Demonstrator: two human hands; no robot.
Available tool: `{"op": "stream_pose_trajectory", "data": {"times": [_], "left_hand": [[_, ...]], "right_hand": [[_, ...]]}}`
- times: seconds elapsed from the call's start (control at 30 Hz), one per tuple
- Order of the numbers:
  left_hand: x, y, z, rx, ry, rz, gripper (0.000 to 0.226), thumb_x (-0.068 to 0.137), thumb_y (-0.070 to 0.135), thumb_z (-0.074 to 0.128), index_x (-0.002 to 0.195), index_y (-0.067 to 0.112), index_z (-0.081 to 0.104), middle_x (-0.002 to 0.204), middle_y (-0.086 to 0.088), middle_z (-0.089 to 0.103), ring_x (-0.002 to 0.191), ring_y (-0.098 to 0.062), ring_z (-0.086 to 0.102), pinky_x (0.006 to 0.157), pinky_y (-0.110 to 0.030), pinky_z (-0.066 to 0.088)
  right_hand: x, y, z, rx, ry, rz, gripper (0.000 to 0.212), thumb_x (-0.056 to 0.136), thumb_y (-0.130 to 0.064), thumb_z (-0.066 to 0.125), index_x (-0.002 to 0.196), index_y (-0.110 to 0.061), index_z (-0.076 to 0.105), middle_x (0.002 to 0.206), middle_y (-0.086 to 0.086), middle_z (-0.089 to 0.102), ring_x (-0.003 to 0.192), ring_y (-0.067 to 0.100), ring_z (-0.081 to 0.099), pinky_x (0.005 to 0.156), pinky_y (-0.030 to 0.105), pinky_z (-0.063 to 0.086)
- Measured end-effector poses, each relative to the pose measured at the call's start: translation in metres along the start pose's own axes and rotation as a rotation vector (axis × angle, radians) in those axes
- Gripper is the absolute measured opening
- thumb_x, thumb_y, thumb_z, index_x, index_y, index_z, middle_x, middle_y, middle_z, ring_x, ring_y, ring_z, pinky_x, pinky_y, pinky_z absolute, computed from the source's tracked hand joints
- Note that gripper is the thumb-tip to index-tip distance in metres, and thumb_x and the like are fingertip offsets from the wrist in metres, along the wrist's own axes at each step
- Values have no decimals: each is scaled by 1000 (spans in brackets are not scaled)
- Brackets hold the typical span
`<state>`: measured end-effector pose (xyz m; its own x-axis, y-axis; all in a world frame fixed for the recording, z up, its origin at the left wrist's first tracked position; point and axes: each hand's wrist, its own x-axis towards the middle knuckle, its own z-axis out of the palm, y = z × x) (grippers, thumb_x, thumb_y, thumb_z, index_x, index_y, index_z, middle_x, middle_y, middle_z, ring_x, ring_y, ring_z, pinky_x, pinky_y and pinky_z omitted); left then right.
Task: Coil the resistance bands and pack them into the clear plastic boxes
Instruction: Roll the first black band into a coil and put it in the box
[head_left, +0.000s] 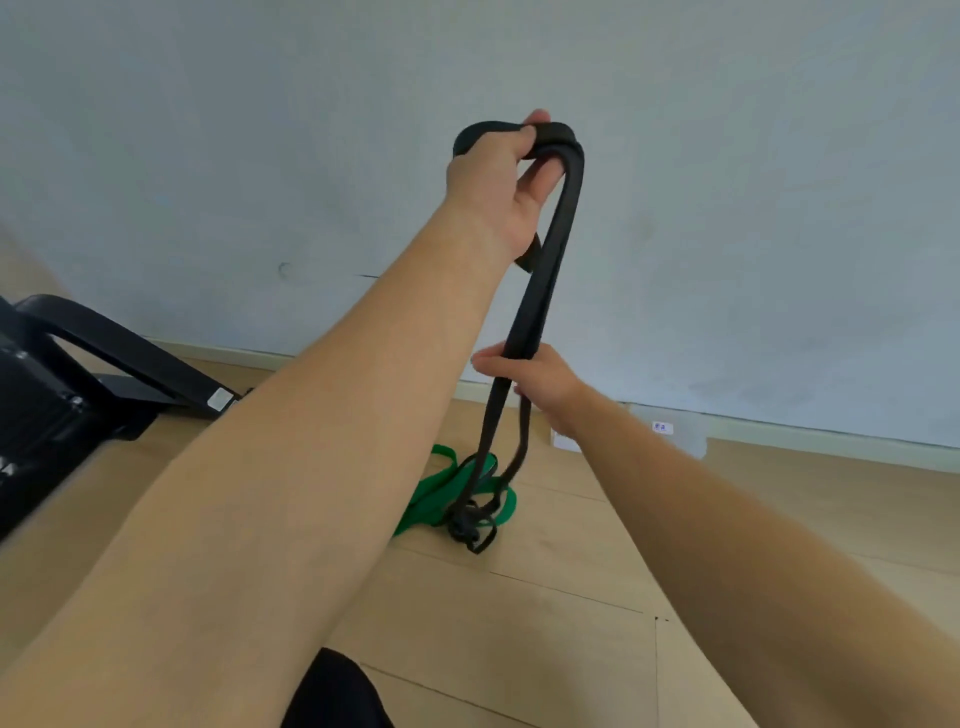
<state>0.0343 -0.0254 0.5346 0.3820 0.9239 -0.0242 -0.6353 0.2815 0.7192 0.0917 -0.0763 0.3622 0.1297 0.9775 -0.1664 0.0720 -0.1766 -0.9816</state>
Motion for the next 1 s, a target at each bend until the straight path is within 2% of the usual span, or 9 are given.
{"op": "stream_pose_trajectory", "data": {"times": [0.1, 0.2, 0.3, 0.4, 0.5, 0.63, 0.77, 0.87, 1.0], "left_hand": [[-8, 14, 10, -48, -13, 23, 11, 99, -10, 51, 93, -4, 57, 94, -14, 67, 74, -23, 67, 64, -32, 63], [-13, 34, 18, -112, -41, 76, 9, 99, -10, 51, 96, -5, 57, 93, -16, 67, 78, -24, 67, 65, -33, 63], [-14, 51, 15, -139, -1, 118, 7, 99, -10, 52, 99, -6, 57, 93, -17, 67, 78, -25, 67, 59, -34, 63], [-10, 55, -2, -131, 110, 130, 15, 97, -11, 54, 110, -6, 55, 95, -17, 67, 77, -25, 70, 66, -37, 64], [-8, 45, -33, 42, 237, 142, 20, 96, -12, 51, 111, 2, 52, 97, -14, 67, 90, -23, 70, 75, -38, 64], [-9, 33, -68, 176, 363, 127, 26, 98, -9, 51, 122, 0, 51, 99, -12, 63, 87, -20, 67, 75, -35, 64], [-7, 41, -69, 195, 373, 140, 12, 99, -8, 49, 93, 2, 52, 95, -14, 60, 77, -24, 69, 72, -36, 63], [-5, 44, -62, 199, 364, 152, 10, 98, -10, 48, 101, -2, 54, 100, -17, 60, 78, -28, 71, 67, -35, 63], [-3, 36, -58, 211, 325, 124, 15, 99, -9, 48, 110, -1, 50, 109, -15, 59, 90, -35, 73, 73, -41, 64]], "right_hand": [[-7, 11, -9, -50, 59, 73, 22, 87, -27, 77, 93, -7, 72, 95, 4, 67, 95, 21, 62, 96, 40, 50], [-23, 22, -24, -204, 12, 214, 33, 95, -45, 65, 95, -12, 66, 102, 0, 73, 100, 20, 64, 100, 47, 49], [-29, 1, -31, -160, 14, 239, 41, 101, -53, 48, 91, -16, 59, 102, 2, 75, 98, 20, 68, 93, 53, 55], [-26, -44, -32, -36, 116, 120, 42, 103, -52, 42, 87, -15, 55, 89, 3, 72, 92, 25, 68, 90, 51, 57], [-21, -87, -29, 81, 189, -39, 43, 105, -49, 41, 84, -14, 53, 82, 5, 69, 91, 27, 69, 83, 46, 60], [-21, -136, -33, 47, 355, -208, 43, 103, -53, 42, 82, -17, 49, 71, 4, 58, 65, 20, 62, 68, 40, 57], [-21, -187, -57, -165, 582, -406, 47, 102, -53, 42, 67, -22, 34, 57, -6, 39, 49, 15, 36, 56, 32, 37], [-24, -201, -65, -234, 527, -381, 39, 101, -49, 45, 75, -21, 40, 62, -6, 39, 56, 15, 38, 60, 35, 44], [-21, -172, -68, -340, 400, -258, 21, 95, -19, 55, 78, -18, 42, 64, 1, 39, 64, 20, 42, 64, 37, 42]]}}
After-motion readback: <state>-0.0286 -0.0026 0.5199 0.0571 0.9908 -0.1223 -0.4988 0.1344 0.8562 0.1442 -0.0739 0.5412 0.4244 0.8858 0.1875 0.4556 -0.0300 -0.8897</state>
